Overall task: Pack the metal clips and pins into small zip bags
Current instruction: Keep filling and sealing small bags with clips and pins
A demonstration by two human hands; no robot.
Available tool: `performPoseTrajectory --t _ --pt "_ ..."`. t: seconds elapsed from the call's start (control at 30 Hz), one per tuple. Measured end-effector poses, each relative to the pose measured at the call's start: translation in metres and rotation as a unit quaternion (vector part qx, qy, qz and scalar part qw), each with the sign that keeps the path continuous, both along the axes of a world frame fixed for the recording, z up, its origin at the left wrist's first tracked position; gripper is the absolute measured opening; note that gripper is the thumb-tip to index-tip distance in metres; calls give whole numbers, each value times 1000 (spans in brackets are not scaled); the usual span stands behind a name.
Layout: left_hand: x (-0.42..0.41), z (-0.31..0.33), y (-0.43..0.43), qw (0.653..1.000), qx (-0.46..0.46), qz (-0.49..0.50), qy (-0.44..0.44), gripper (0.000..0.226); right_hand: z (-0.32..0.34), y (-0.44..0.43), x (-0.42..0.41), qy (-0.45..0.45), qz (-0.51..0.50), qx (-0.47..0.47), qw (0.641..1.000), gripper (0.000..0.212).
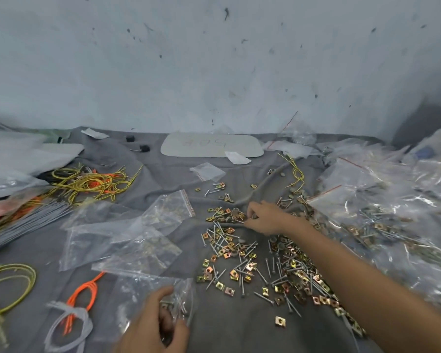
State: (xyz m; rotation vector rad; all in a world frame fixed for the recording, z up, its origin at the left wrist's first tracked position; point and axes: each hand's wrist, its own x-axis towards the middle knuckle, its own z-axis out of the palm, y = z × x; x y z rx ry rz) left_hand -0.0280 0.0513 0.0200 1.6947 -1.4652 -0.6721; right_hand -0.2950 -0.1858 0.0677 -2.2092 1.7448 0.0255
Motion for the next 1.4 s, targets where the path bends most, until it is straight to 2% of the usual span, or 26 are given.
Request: performPoseTrajectory --t 0.1,0.27,0.4,0.47,0.53,0.6,0.63,0.8,0.93,1.17,1.3,1.4 --pt "0 -2 1 999 -24 16 -23 47 -4 19 5 -32 10 -6 999 14" --pt "-3 4 7 998 -17 26 -49 46 0 49 4 -90 33 -13 995 23" --pt "-3 5 9 998 -16 34 -57 46 10 29 12 -79 -14 -116 990 8" --pt "-4 6 10 997 -13 36 -61 47 14 12 23 -98 -31 -106 989 8" --pt "-4 6 10 997 -15 39 -69 48 15 1 36 -92 -25 -50 994 21" --pt "-3 5 10 997 -16 39 -71 47 13 -3 47 -27 0 -21 999 43" --pt "-3 5 10 997 -16 36 -73 46 10 -3 52 3 8 -24 1000 47" --pt "0 6 9 997 -17 30 -72 47 6 11 51 8 19 -47 999 14" --pt "0 6 11 998 -14 22 -62 45 16 34 32 -1 10 -75 997 10" --pt "0 6 12 997 -10 19 -73 42 14 92 6 -157 -71 -129 976 25" --pt "0 5 9 995 -11 42 -92 31 -2 151 28 -327 -103 -166 924 21" --pt "0 6 8 994 -16 46 -95 20 -24 200 69 -432 -91 -132 887 10"
